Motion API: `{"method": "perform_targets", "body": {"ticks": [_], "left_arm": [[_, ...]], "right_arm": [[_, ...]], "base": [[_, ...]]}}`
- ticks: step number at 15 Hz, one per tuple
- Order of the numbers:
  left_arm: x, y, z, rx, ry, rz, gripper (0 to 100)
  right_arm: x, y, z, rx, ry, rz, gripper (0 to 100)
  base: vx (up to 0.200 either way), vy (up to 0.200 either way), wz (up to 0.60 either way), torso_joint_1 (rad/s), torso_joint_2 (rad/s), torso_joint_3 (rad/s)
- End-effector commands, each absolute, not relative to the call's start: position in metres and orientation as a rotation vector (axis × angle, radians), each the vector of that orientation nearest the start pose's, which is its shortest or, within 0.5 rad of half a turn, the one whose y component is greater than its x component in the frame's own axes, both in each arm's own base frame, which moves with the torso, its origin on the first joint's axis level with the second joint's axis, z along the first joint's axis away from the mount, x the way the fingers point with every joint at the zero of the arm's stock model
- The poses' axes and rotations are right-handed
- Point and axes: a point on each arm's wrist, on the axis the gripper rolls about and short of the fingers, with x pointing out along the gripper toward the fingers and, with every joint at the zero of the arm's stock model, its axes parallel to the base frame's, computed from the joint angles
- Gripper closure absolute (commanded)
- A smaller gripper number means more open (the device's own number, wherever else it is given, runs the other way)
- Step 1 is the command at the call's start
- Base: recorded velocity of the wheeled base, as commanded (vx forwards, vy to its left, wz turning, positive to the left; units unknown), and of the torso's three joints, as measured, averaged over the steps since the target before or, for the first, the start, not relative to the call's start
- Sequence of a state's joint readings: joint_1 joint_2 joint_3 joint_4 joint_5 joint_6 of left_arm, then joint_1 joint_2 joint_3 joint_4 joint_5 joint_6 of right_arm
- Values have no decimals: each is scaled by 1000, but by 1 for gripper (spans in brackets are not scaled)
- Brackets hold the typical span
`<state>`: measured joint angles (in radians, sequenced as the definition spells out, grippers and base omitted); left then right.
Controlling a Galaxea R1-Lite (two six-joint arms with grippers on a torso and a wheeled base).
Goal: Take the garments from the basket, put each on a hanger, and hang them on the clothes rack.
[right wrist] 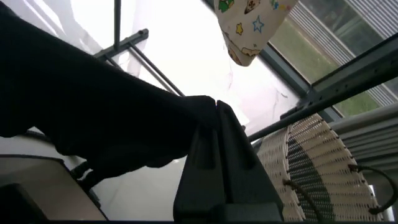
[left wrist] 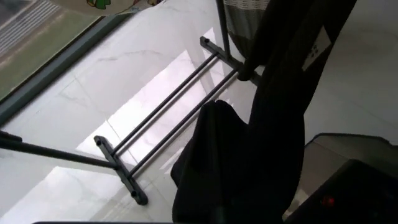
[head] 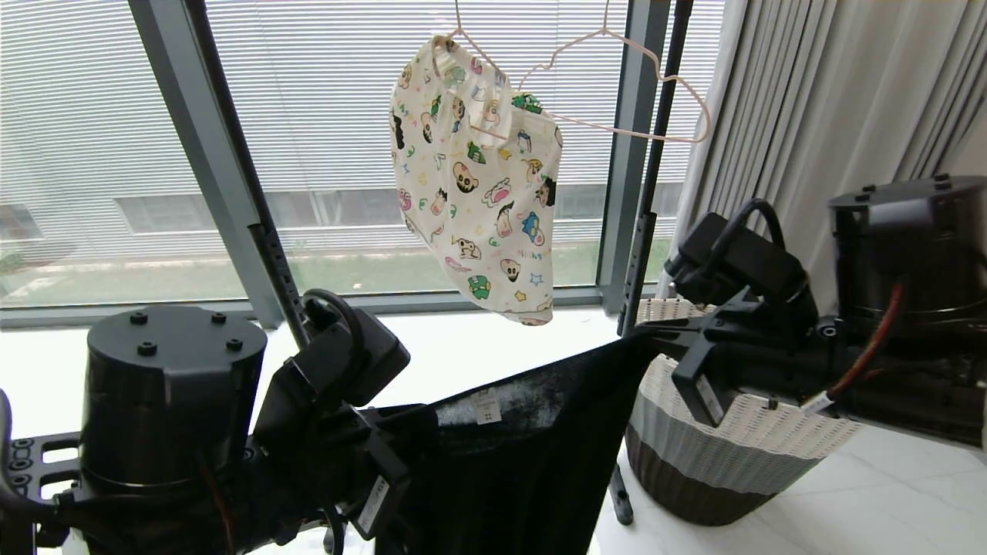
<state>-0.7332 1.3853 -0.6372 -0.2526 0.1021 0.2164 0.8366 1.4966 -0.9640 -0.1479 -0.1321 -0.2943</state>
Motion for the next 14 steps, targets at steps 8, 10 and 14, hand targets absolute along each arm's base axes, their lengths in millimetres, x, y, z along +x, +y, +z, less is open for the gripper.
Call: {"method": "perform_targets", "body": {"ticks": [8, 10, 14], "left_arm": [[162, -148, 262, 445, 458, -830, 100], [163, -148, 270, 439, 427, -826, 100], [180, -147, 302, 393, 330, -772, 100]], "right_arm": [[170, 151, 288, -406, 168, 639, 100], [171, 152, 294, -400, 152, 637, 100], [176, 157, 315, -389, 119, 638, 100]], "base": [[0, 0, 0, 0, 0, 0], [0, 0, 0, 0, 0, 0], [0, 0, 0, 0, 0, 0]]}}
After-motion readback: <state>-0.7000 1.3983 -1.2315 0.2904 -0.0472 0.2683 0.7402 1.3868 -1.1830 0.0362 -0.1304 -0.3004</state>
